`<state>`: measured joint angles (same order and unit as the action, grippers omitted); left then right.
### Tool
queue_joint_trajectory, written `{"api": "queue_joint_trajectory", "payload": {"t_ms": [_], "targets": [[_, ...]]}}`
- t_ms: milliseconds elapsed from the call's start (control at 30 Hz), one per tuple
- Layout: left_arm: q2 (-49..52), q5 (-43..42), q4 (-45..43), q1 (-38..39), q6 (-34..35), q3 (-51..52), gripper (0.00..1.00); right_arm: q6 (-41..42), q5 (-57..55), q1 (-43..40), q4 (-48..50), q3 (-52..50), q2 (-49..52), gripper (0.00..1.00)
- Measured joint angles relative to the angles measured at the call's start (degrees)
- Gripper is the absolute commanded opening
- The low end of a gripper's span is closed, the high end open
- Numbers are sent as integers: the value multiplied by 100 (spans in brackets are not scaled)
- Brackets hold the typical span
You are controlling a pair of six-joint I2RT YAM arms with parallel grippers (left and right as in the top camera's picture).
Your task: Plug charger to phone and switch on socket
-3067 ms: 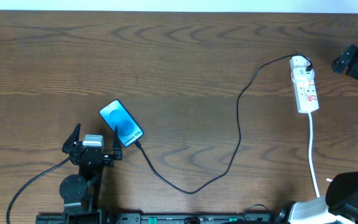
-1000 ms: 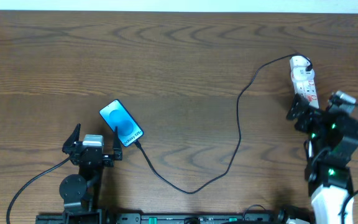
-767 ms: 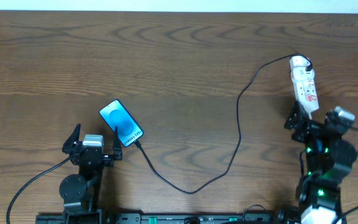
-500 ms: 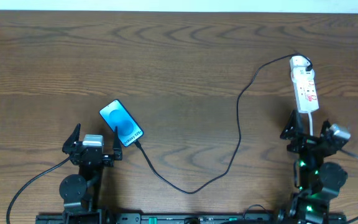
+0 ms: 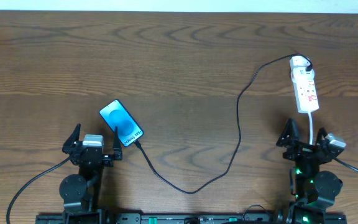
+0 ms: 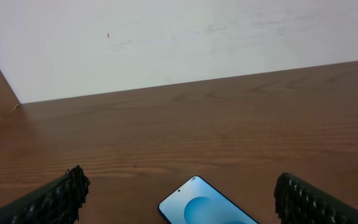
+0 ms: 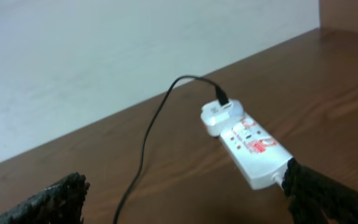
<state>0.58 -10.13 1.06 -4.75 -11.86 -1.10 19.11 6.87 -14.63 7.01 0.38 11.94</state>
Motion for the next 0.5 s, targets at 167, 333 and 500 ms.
{"api": "queue_joint_trajectory", "payload": {"t_ms": [167, 333, 500], "targets": [[0, 0, 0, 0, 2, 0, 98, 0, -542, 553, -557, 0, -393, 99], [0, 0, 0, 0, 2, 0, 98, 0, -1003, 901, -850, 0, -708, 99], [0, 0, 0, 0, 2, 0, 98, -31, -1163, 999, -1045, 0, -1073, 99]]}}
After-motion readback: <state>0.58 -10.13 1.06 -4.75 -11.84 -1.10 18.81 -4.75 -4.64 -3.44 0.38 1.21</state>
